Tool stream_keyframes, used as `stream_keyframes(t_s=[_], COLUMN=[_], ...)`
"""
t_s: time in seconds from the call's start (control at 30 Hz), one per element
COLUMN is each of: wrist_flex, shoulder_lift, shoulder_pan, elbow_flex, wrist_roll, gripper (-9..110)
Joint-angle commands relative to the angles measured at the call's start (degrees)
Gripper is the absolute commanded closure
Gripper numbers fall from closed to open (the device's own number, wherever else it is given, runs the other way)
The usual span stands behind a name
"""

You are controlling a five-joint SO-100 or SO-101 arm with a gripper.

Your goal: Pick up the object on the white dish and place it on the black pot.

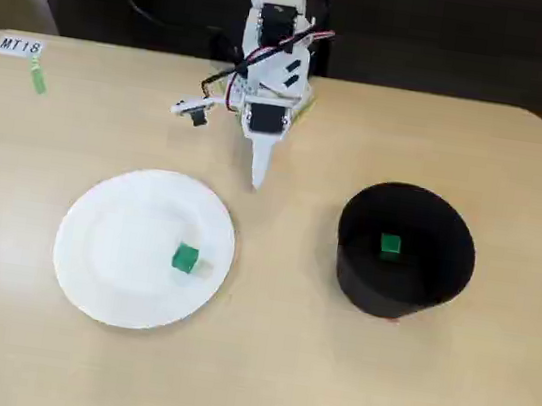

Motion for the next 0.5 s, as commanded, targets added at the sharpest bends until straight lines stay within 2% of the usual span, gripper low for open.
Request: stream_keyframes(t_s=[0.0, 0.47], wrist_flex=[0.7, 0.9], shoulder_lift=[6.5, 6.5], shoulder_pan=[0.0, 0.4], elbow_flex=[-2.3, -1.8], wrist_roll=[0.4, 1.3], gripper=[101, 101])
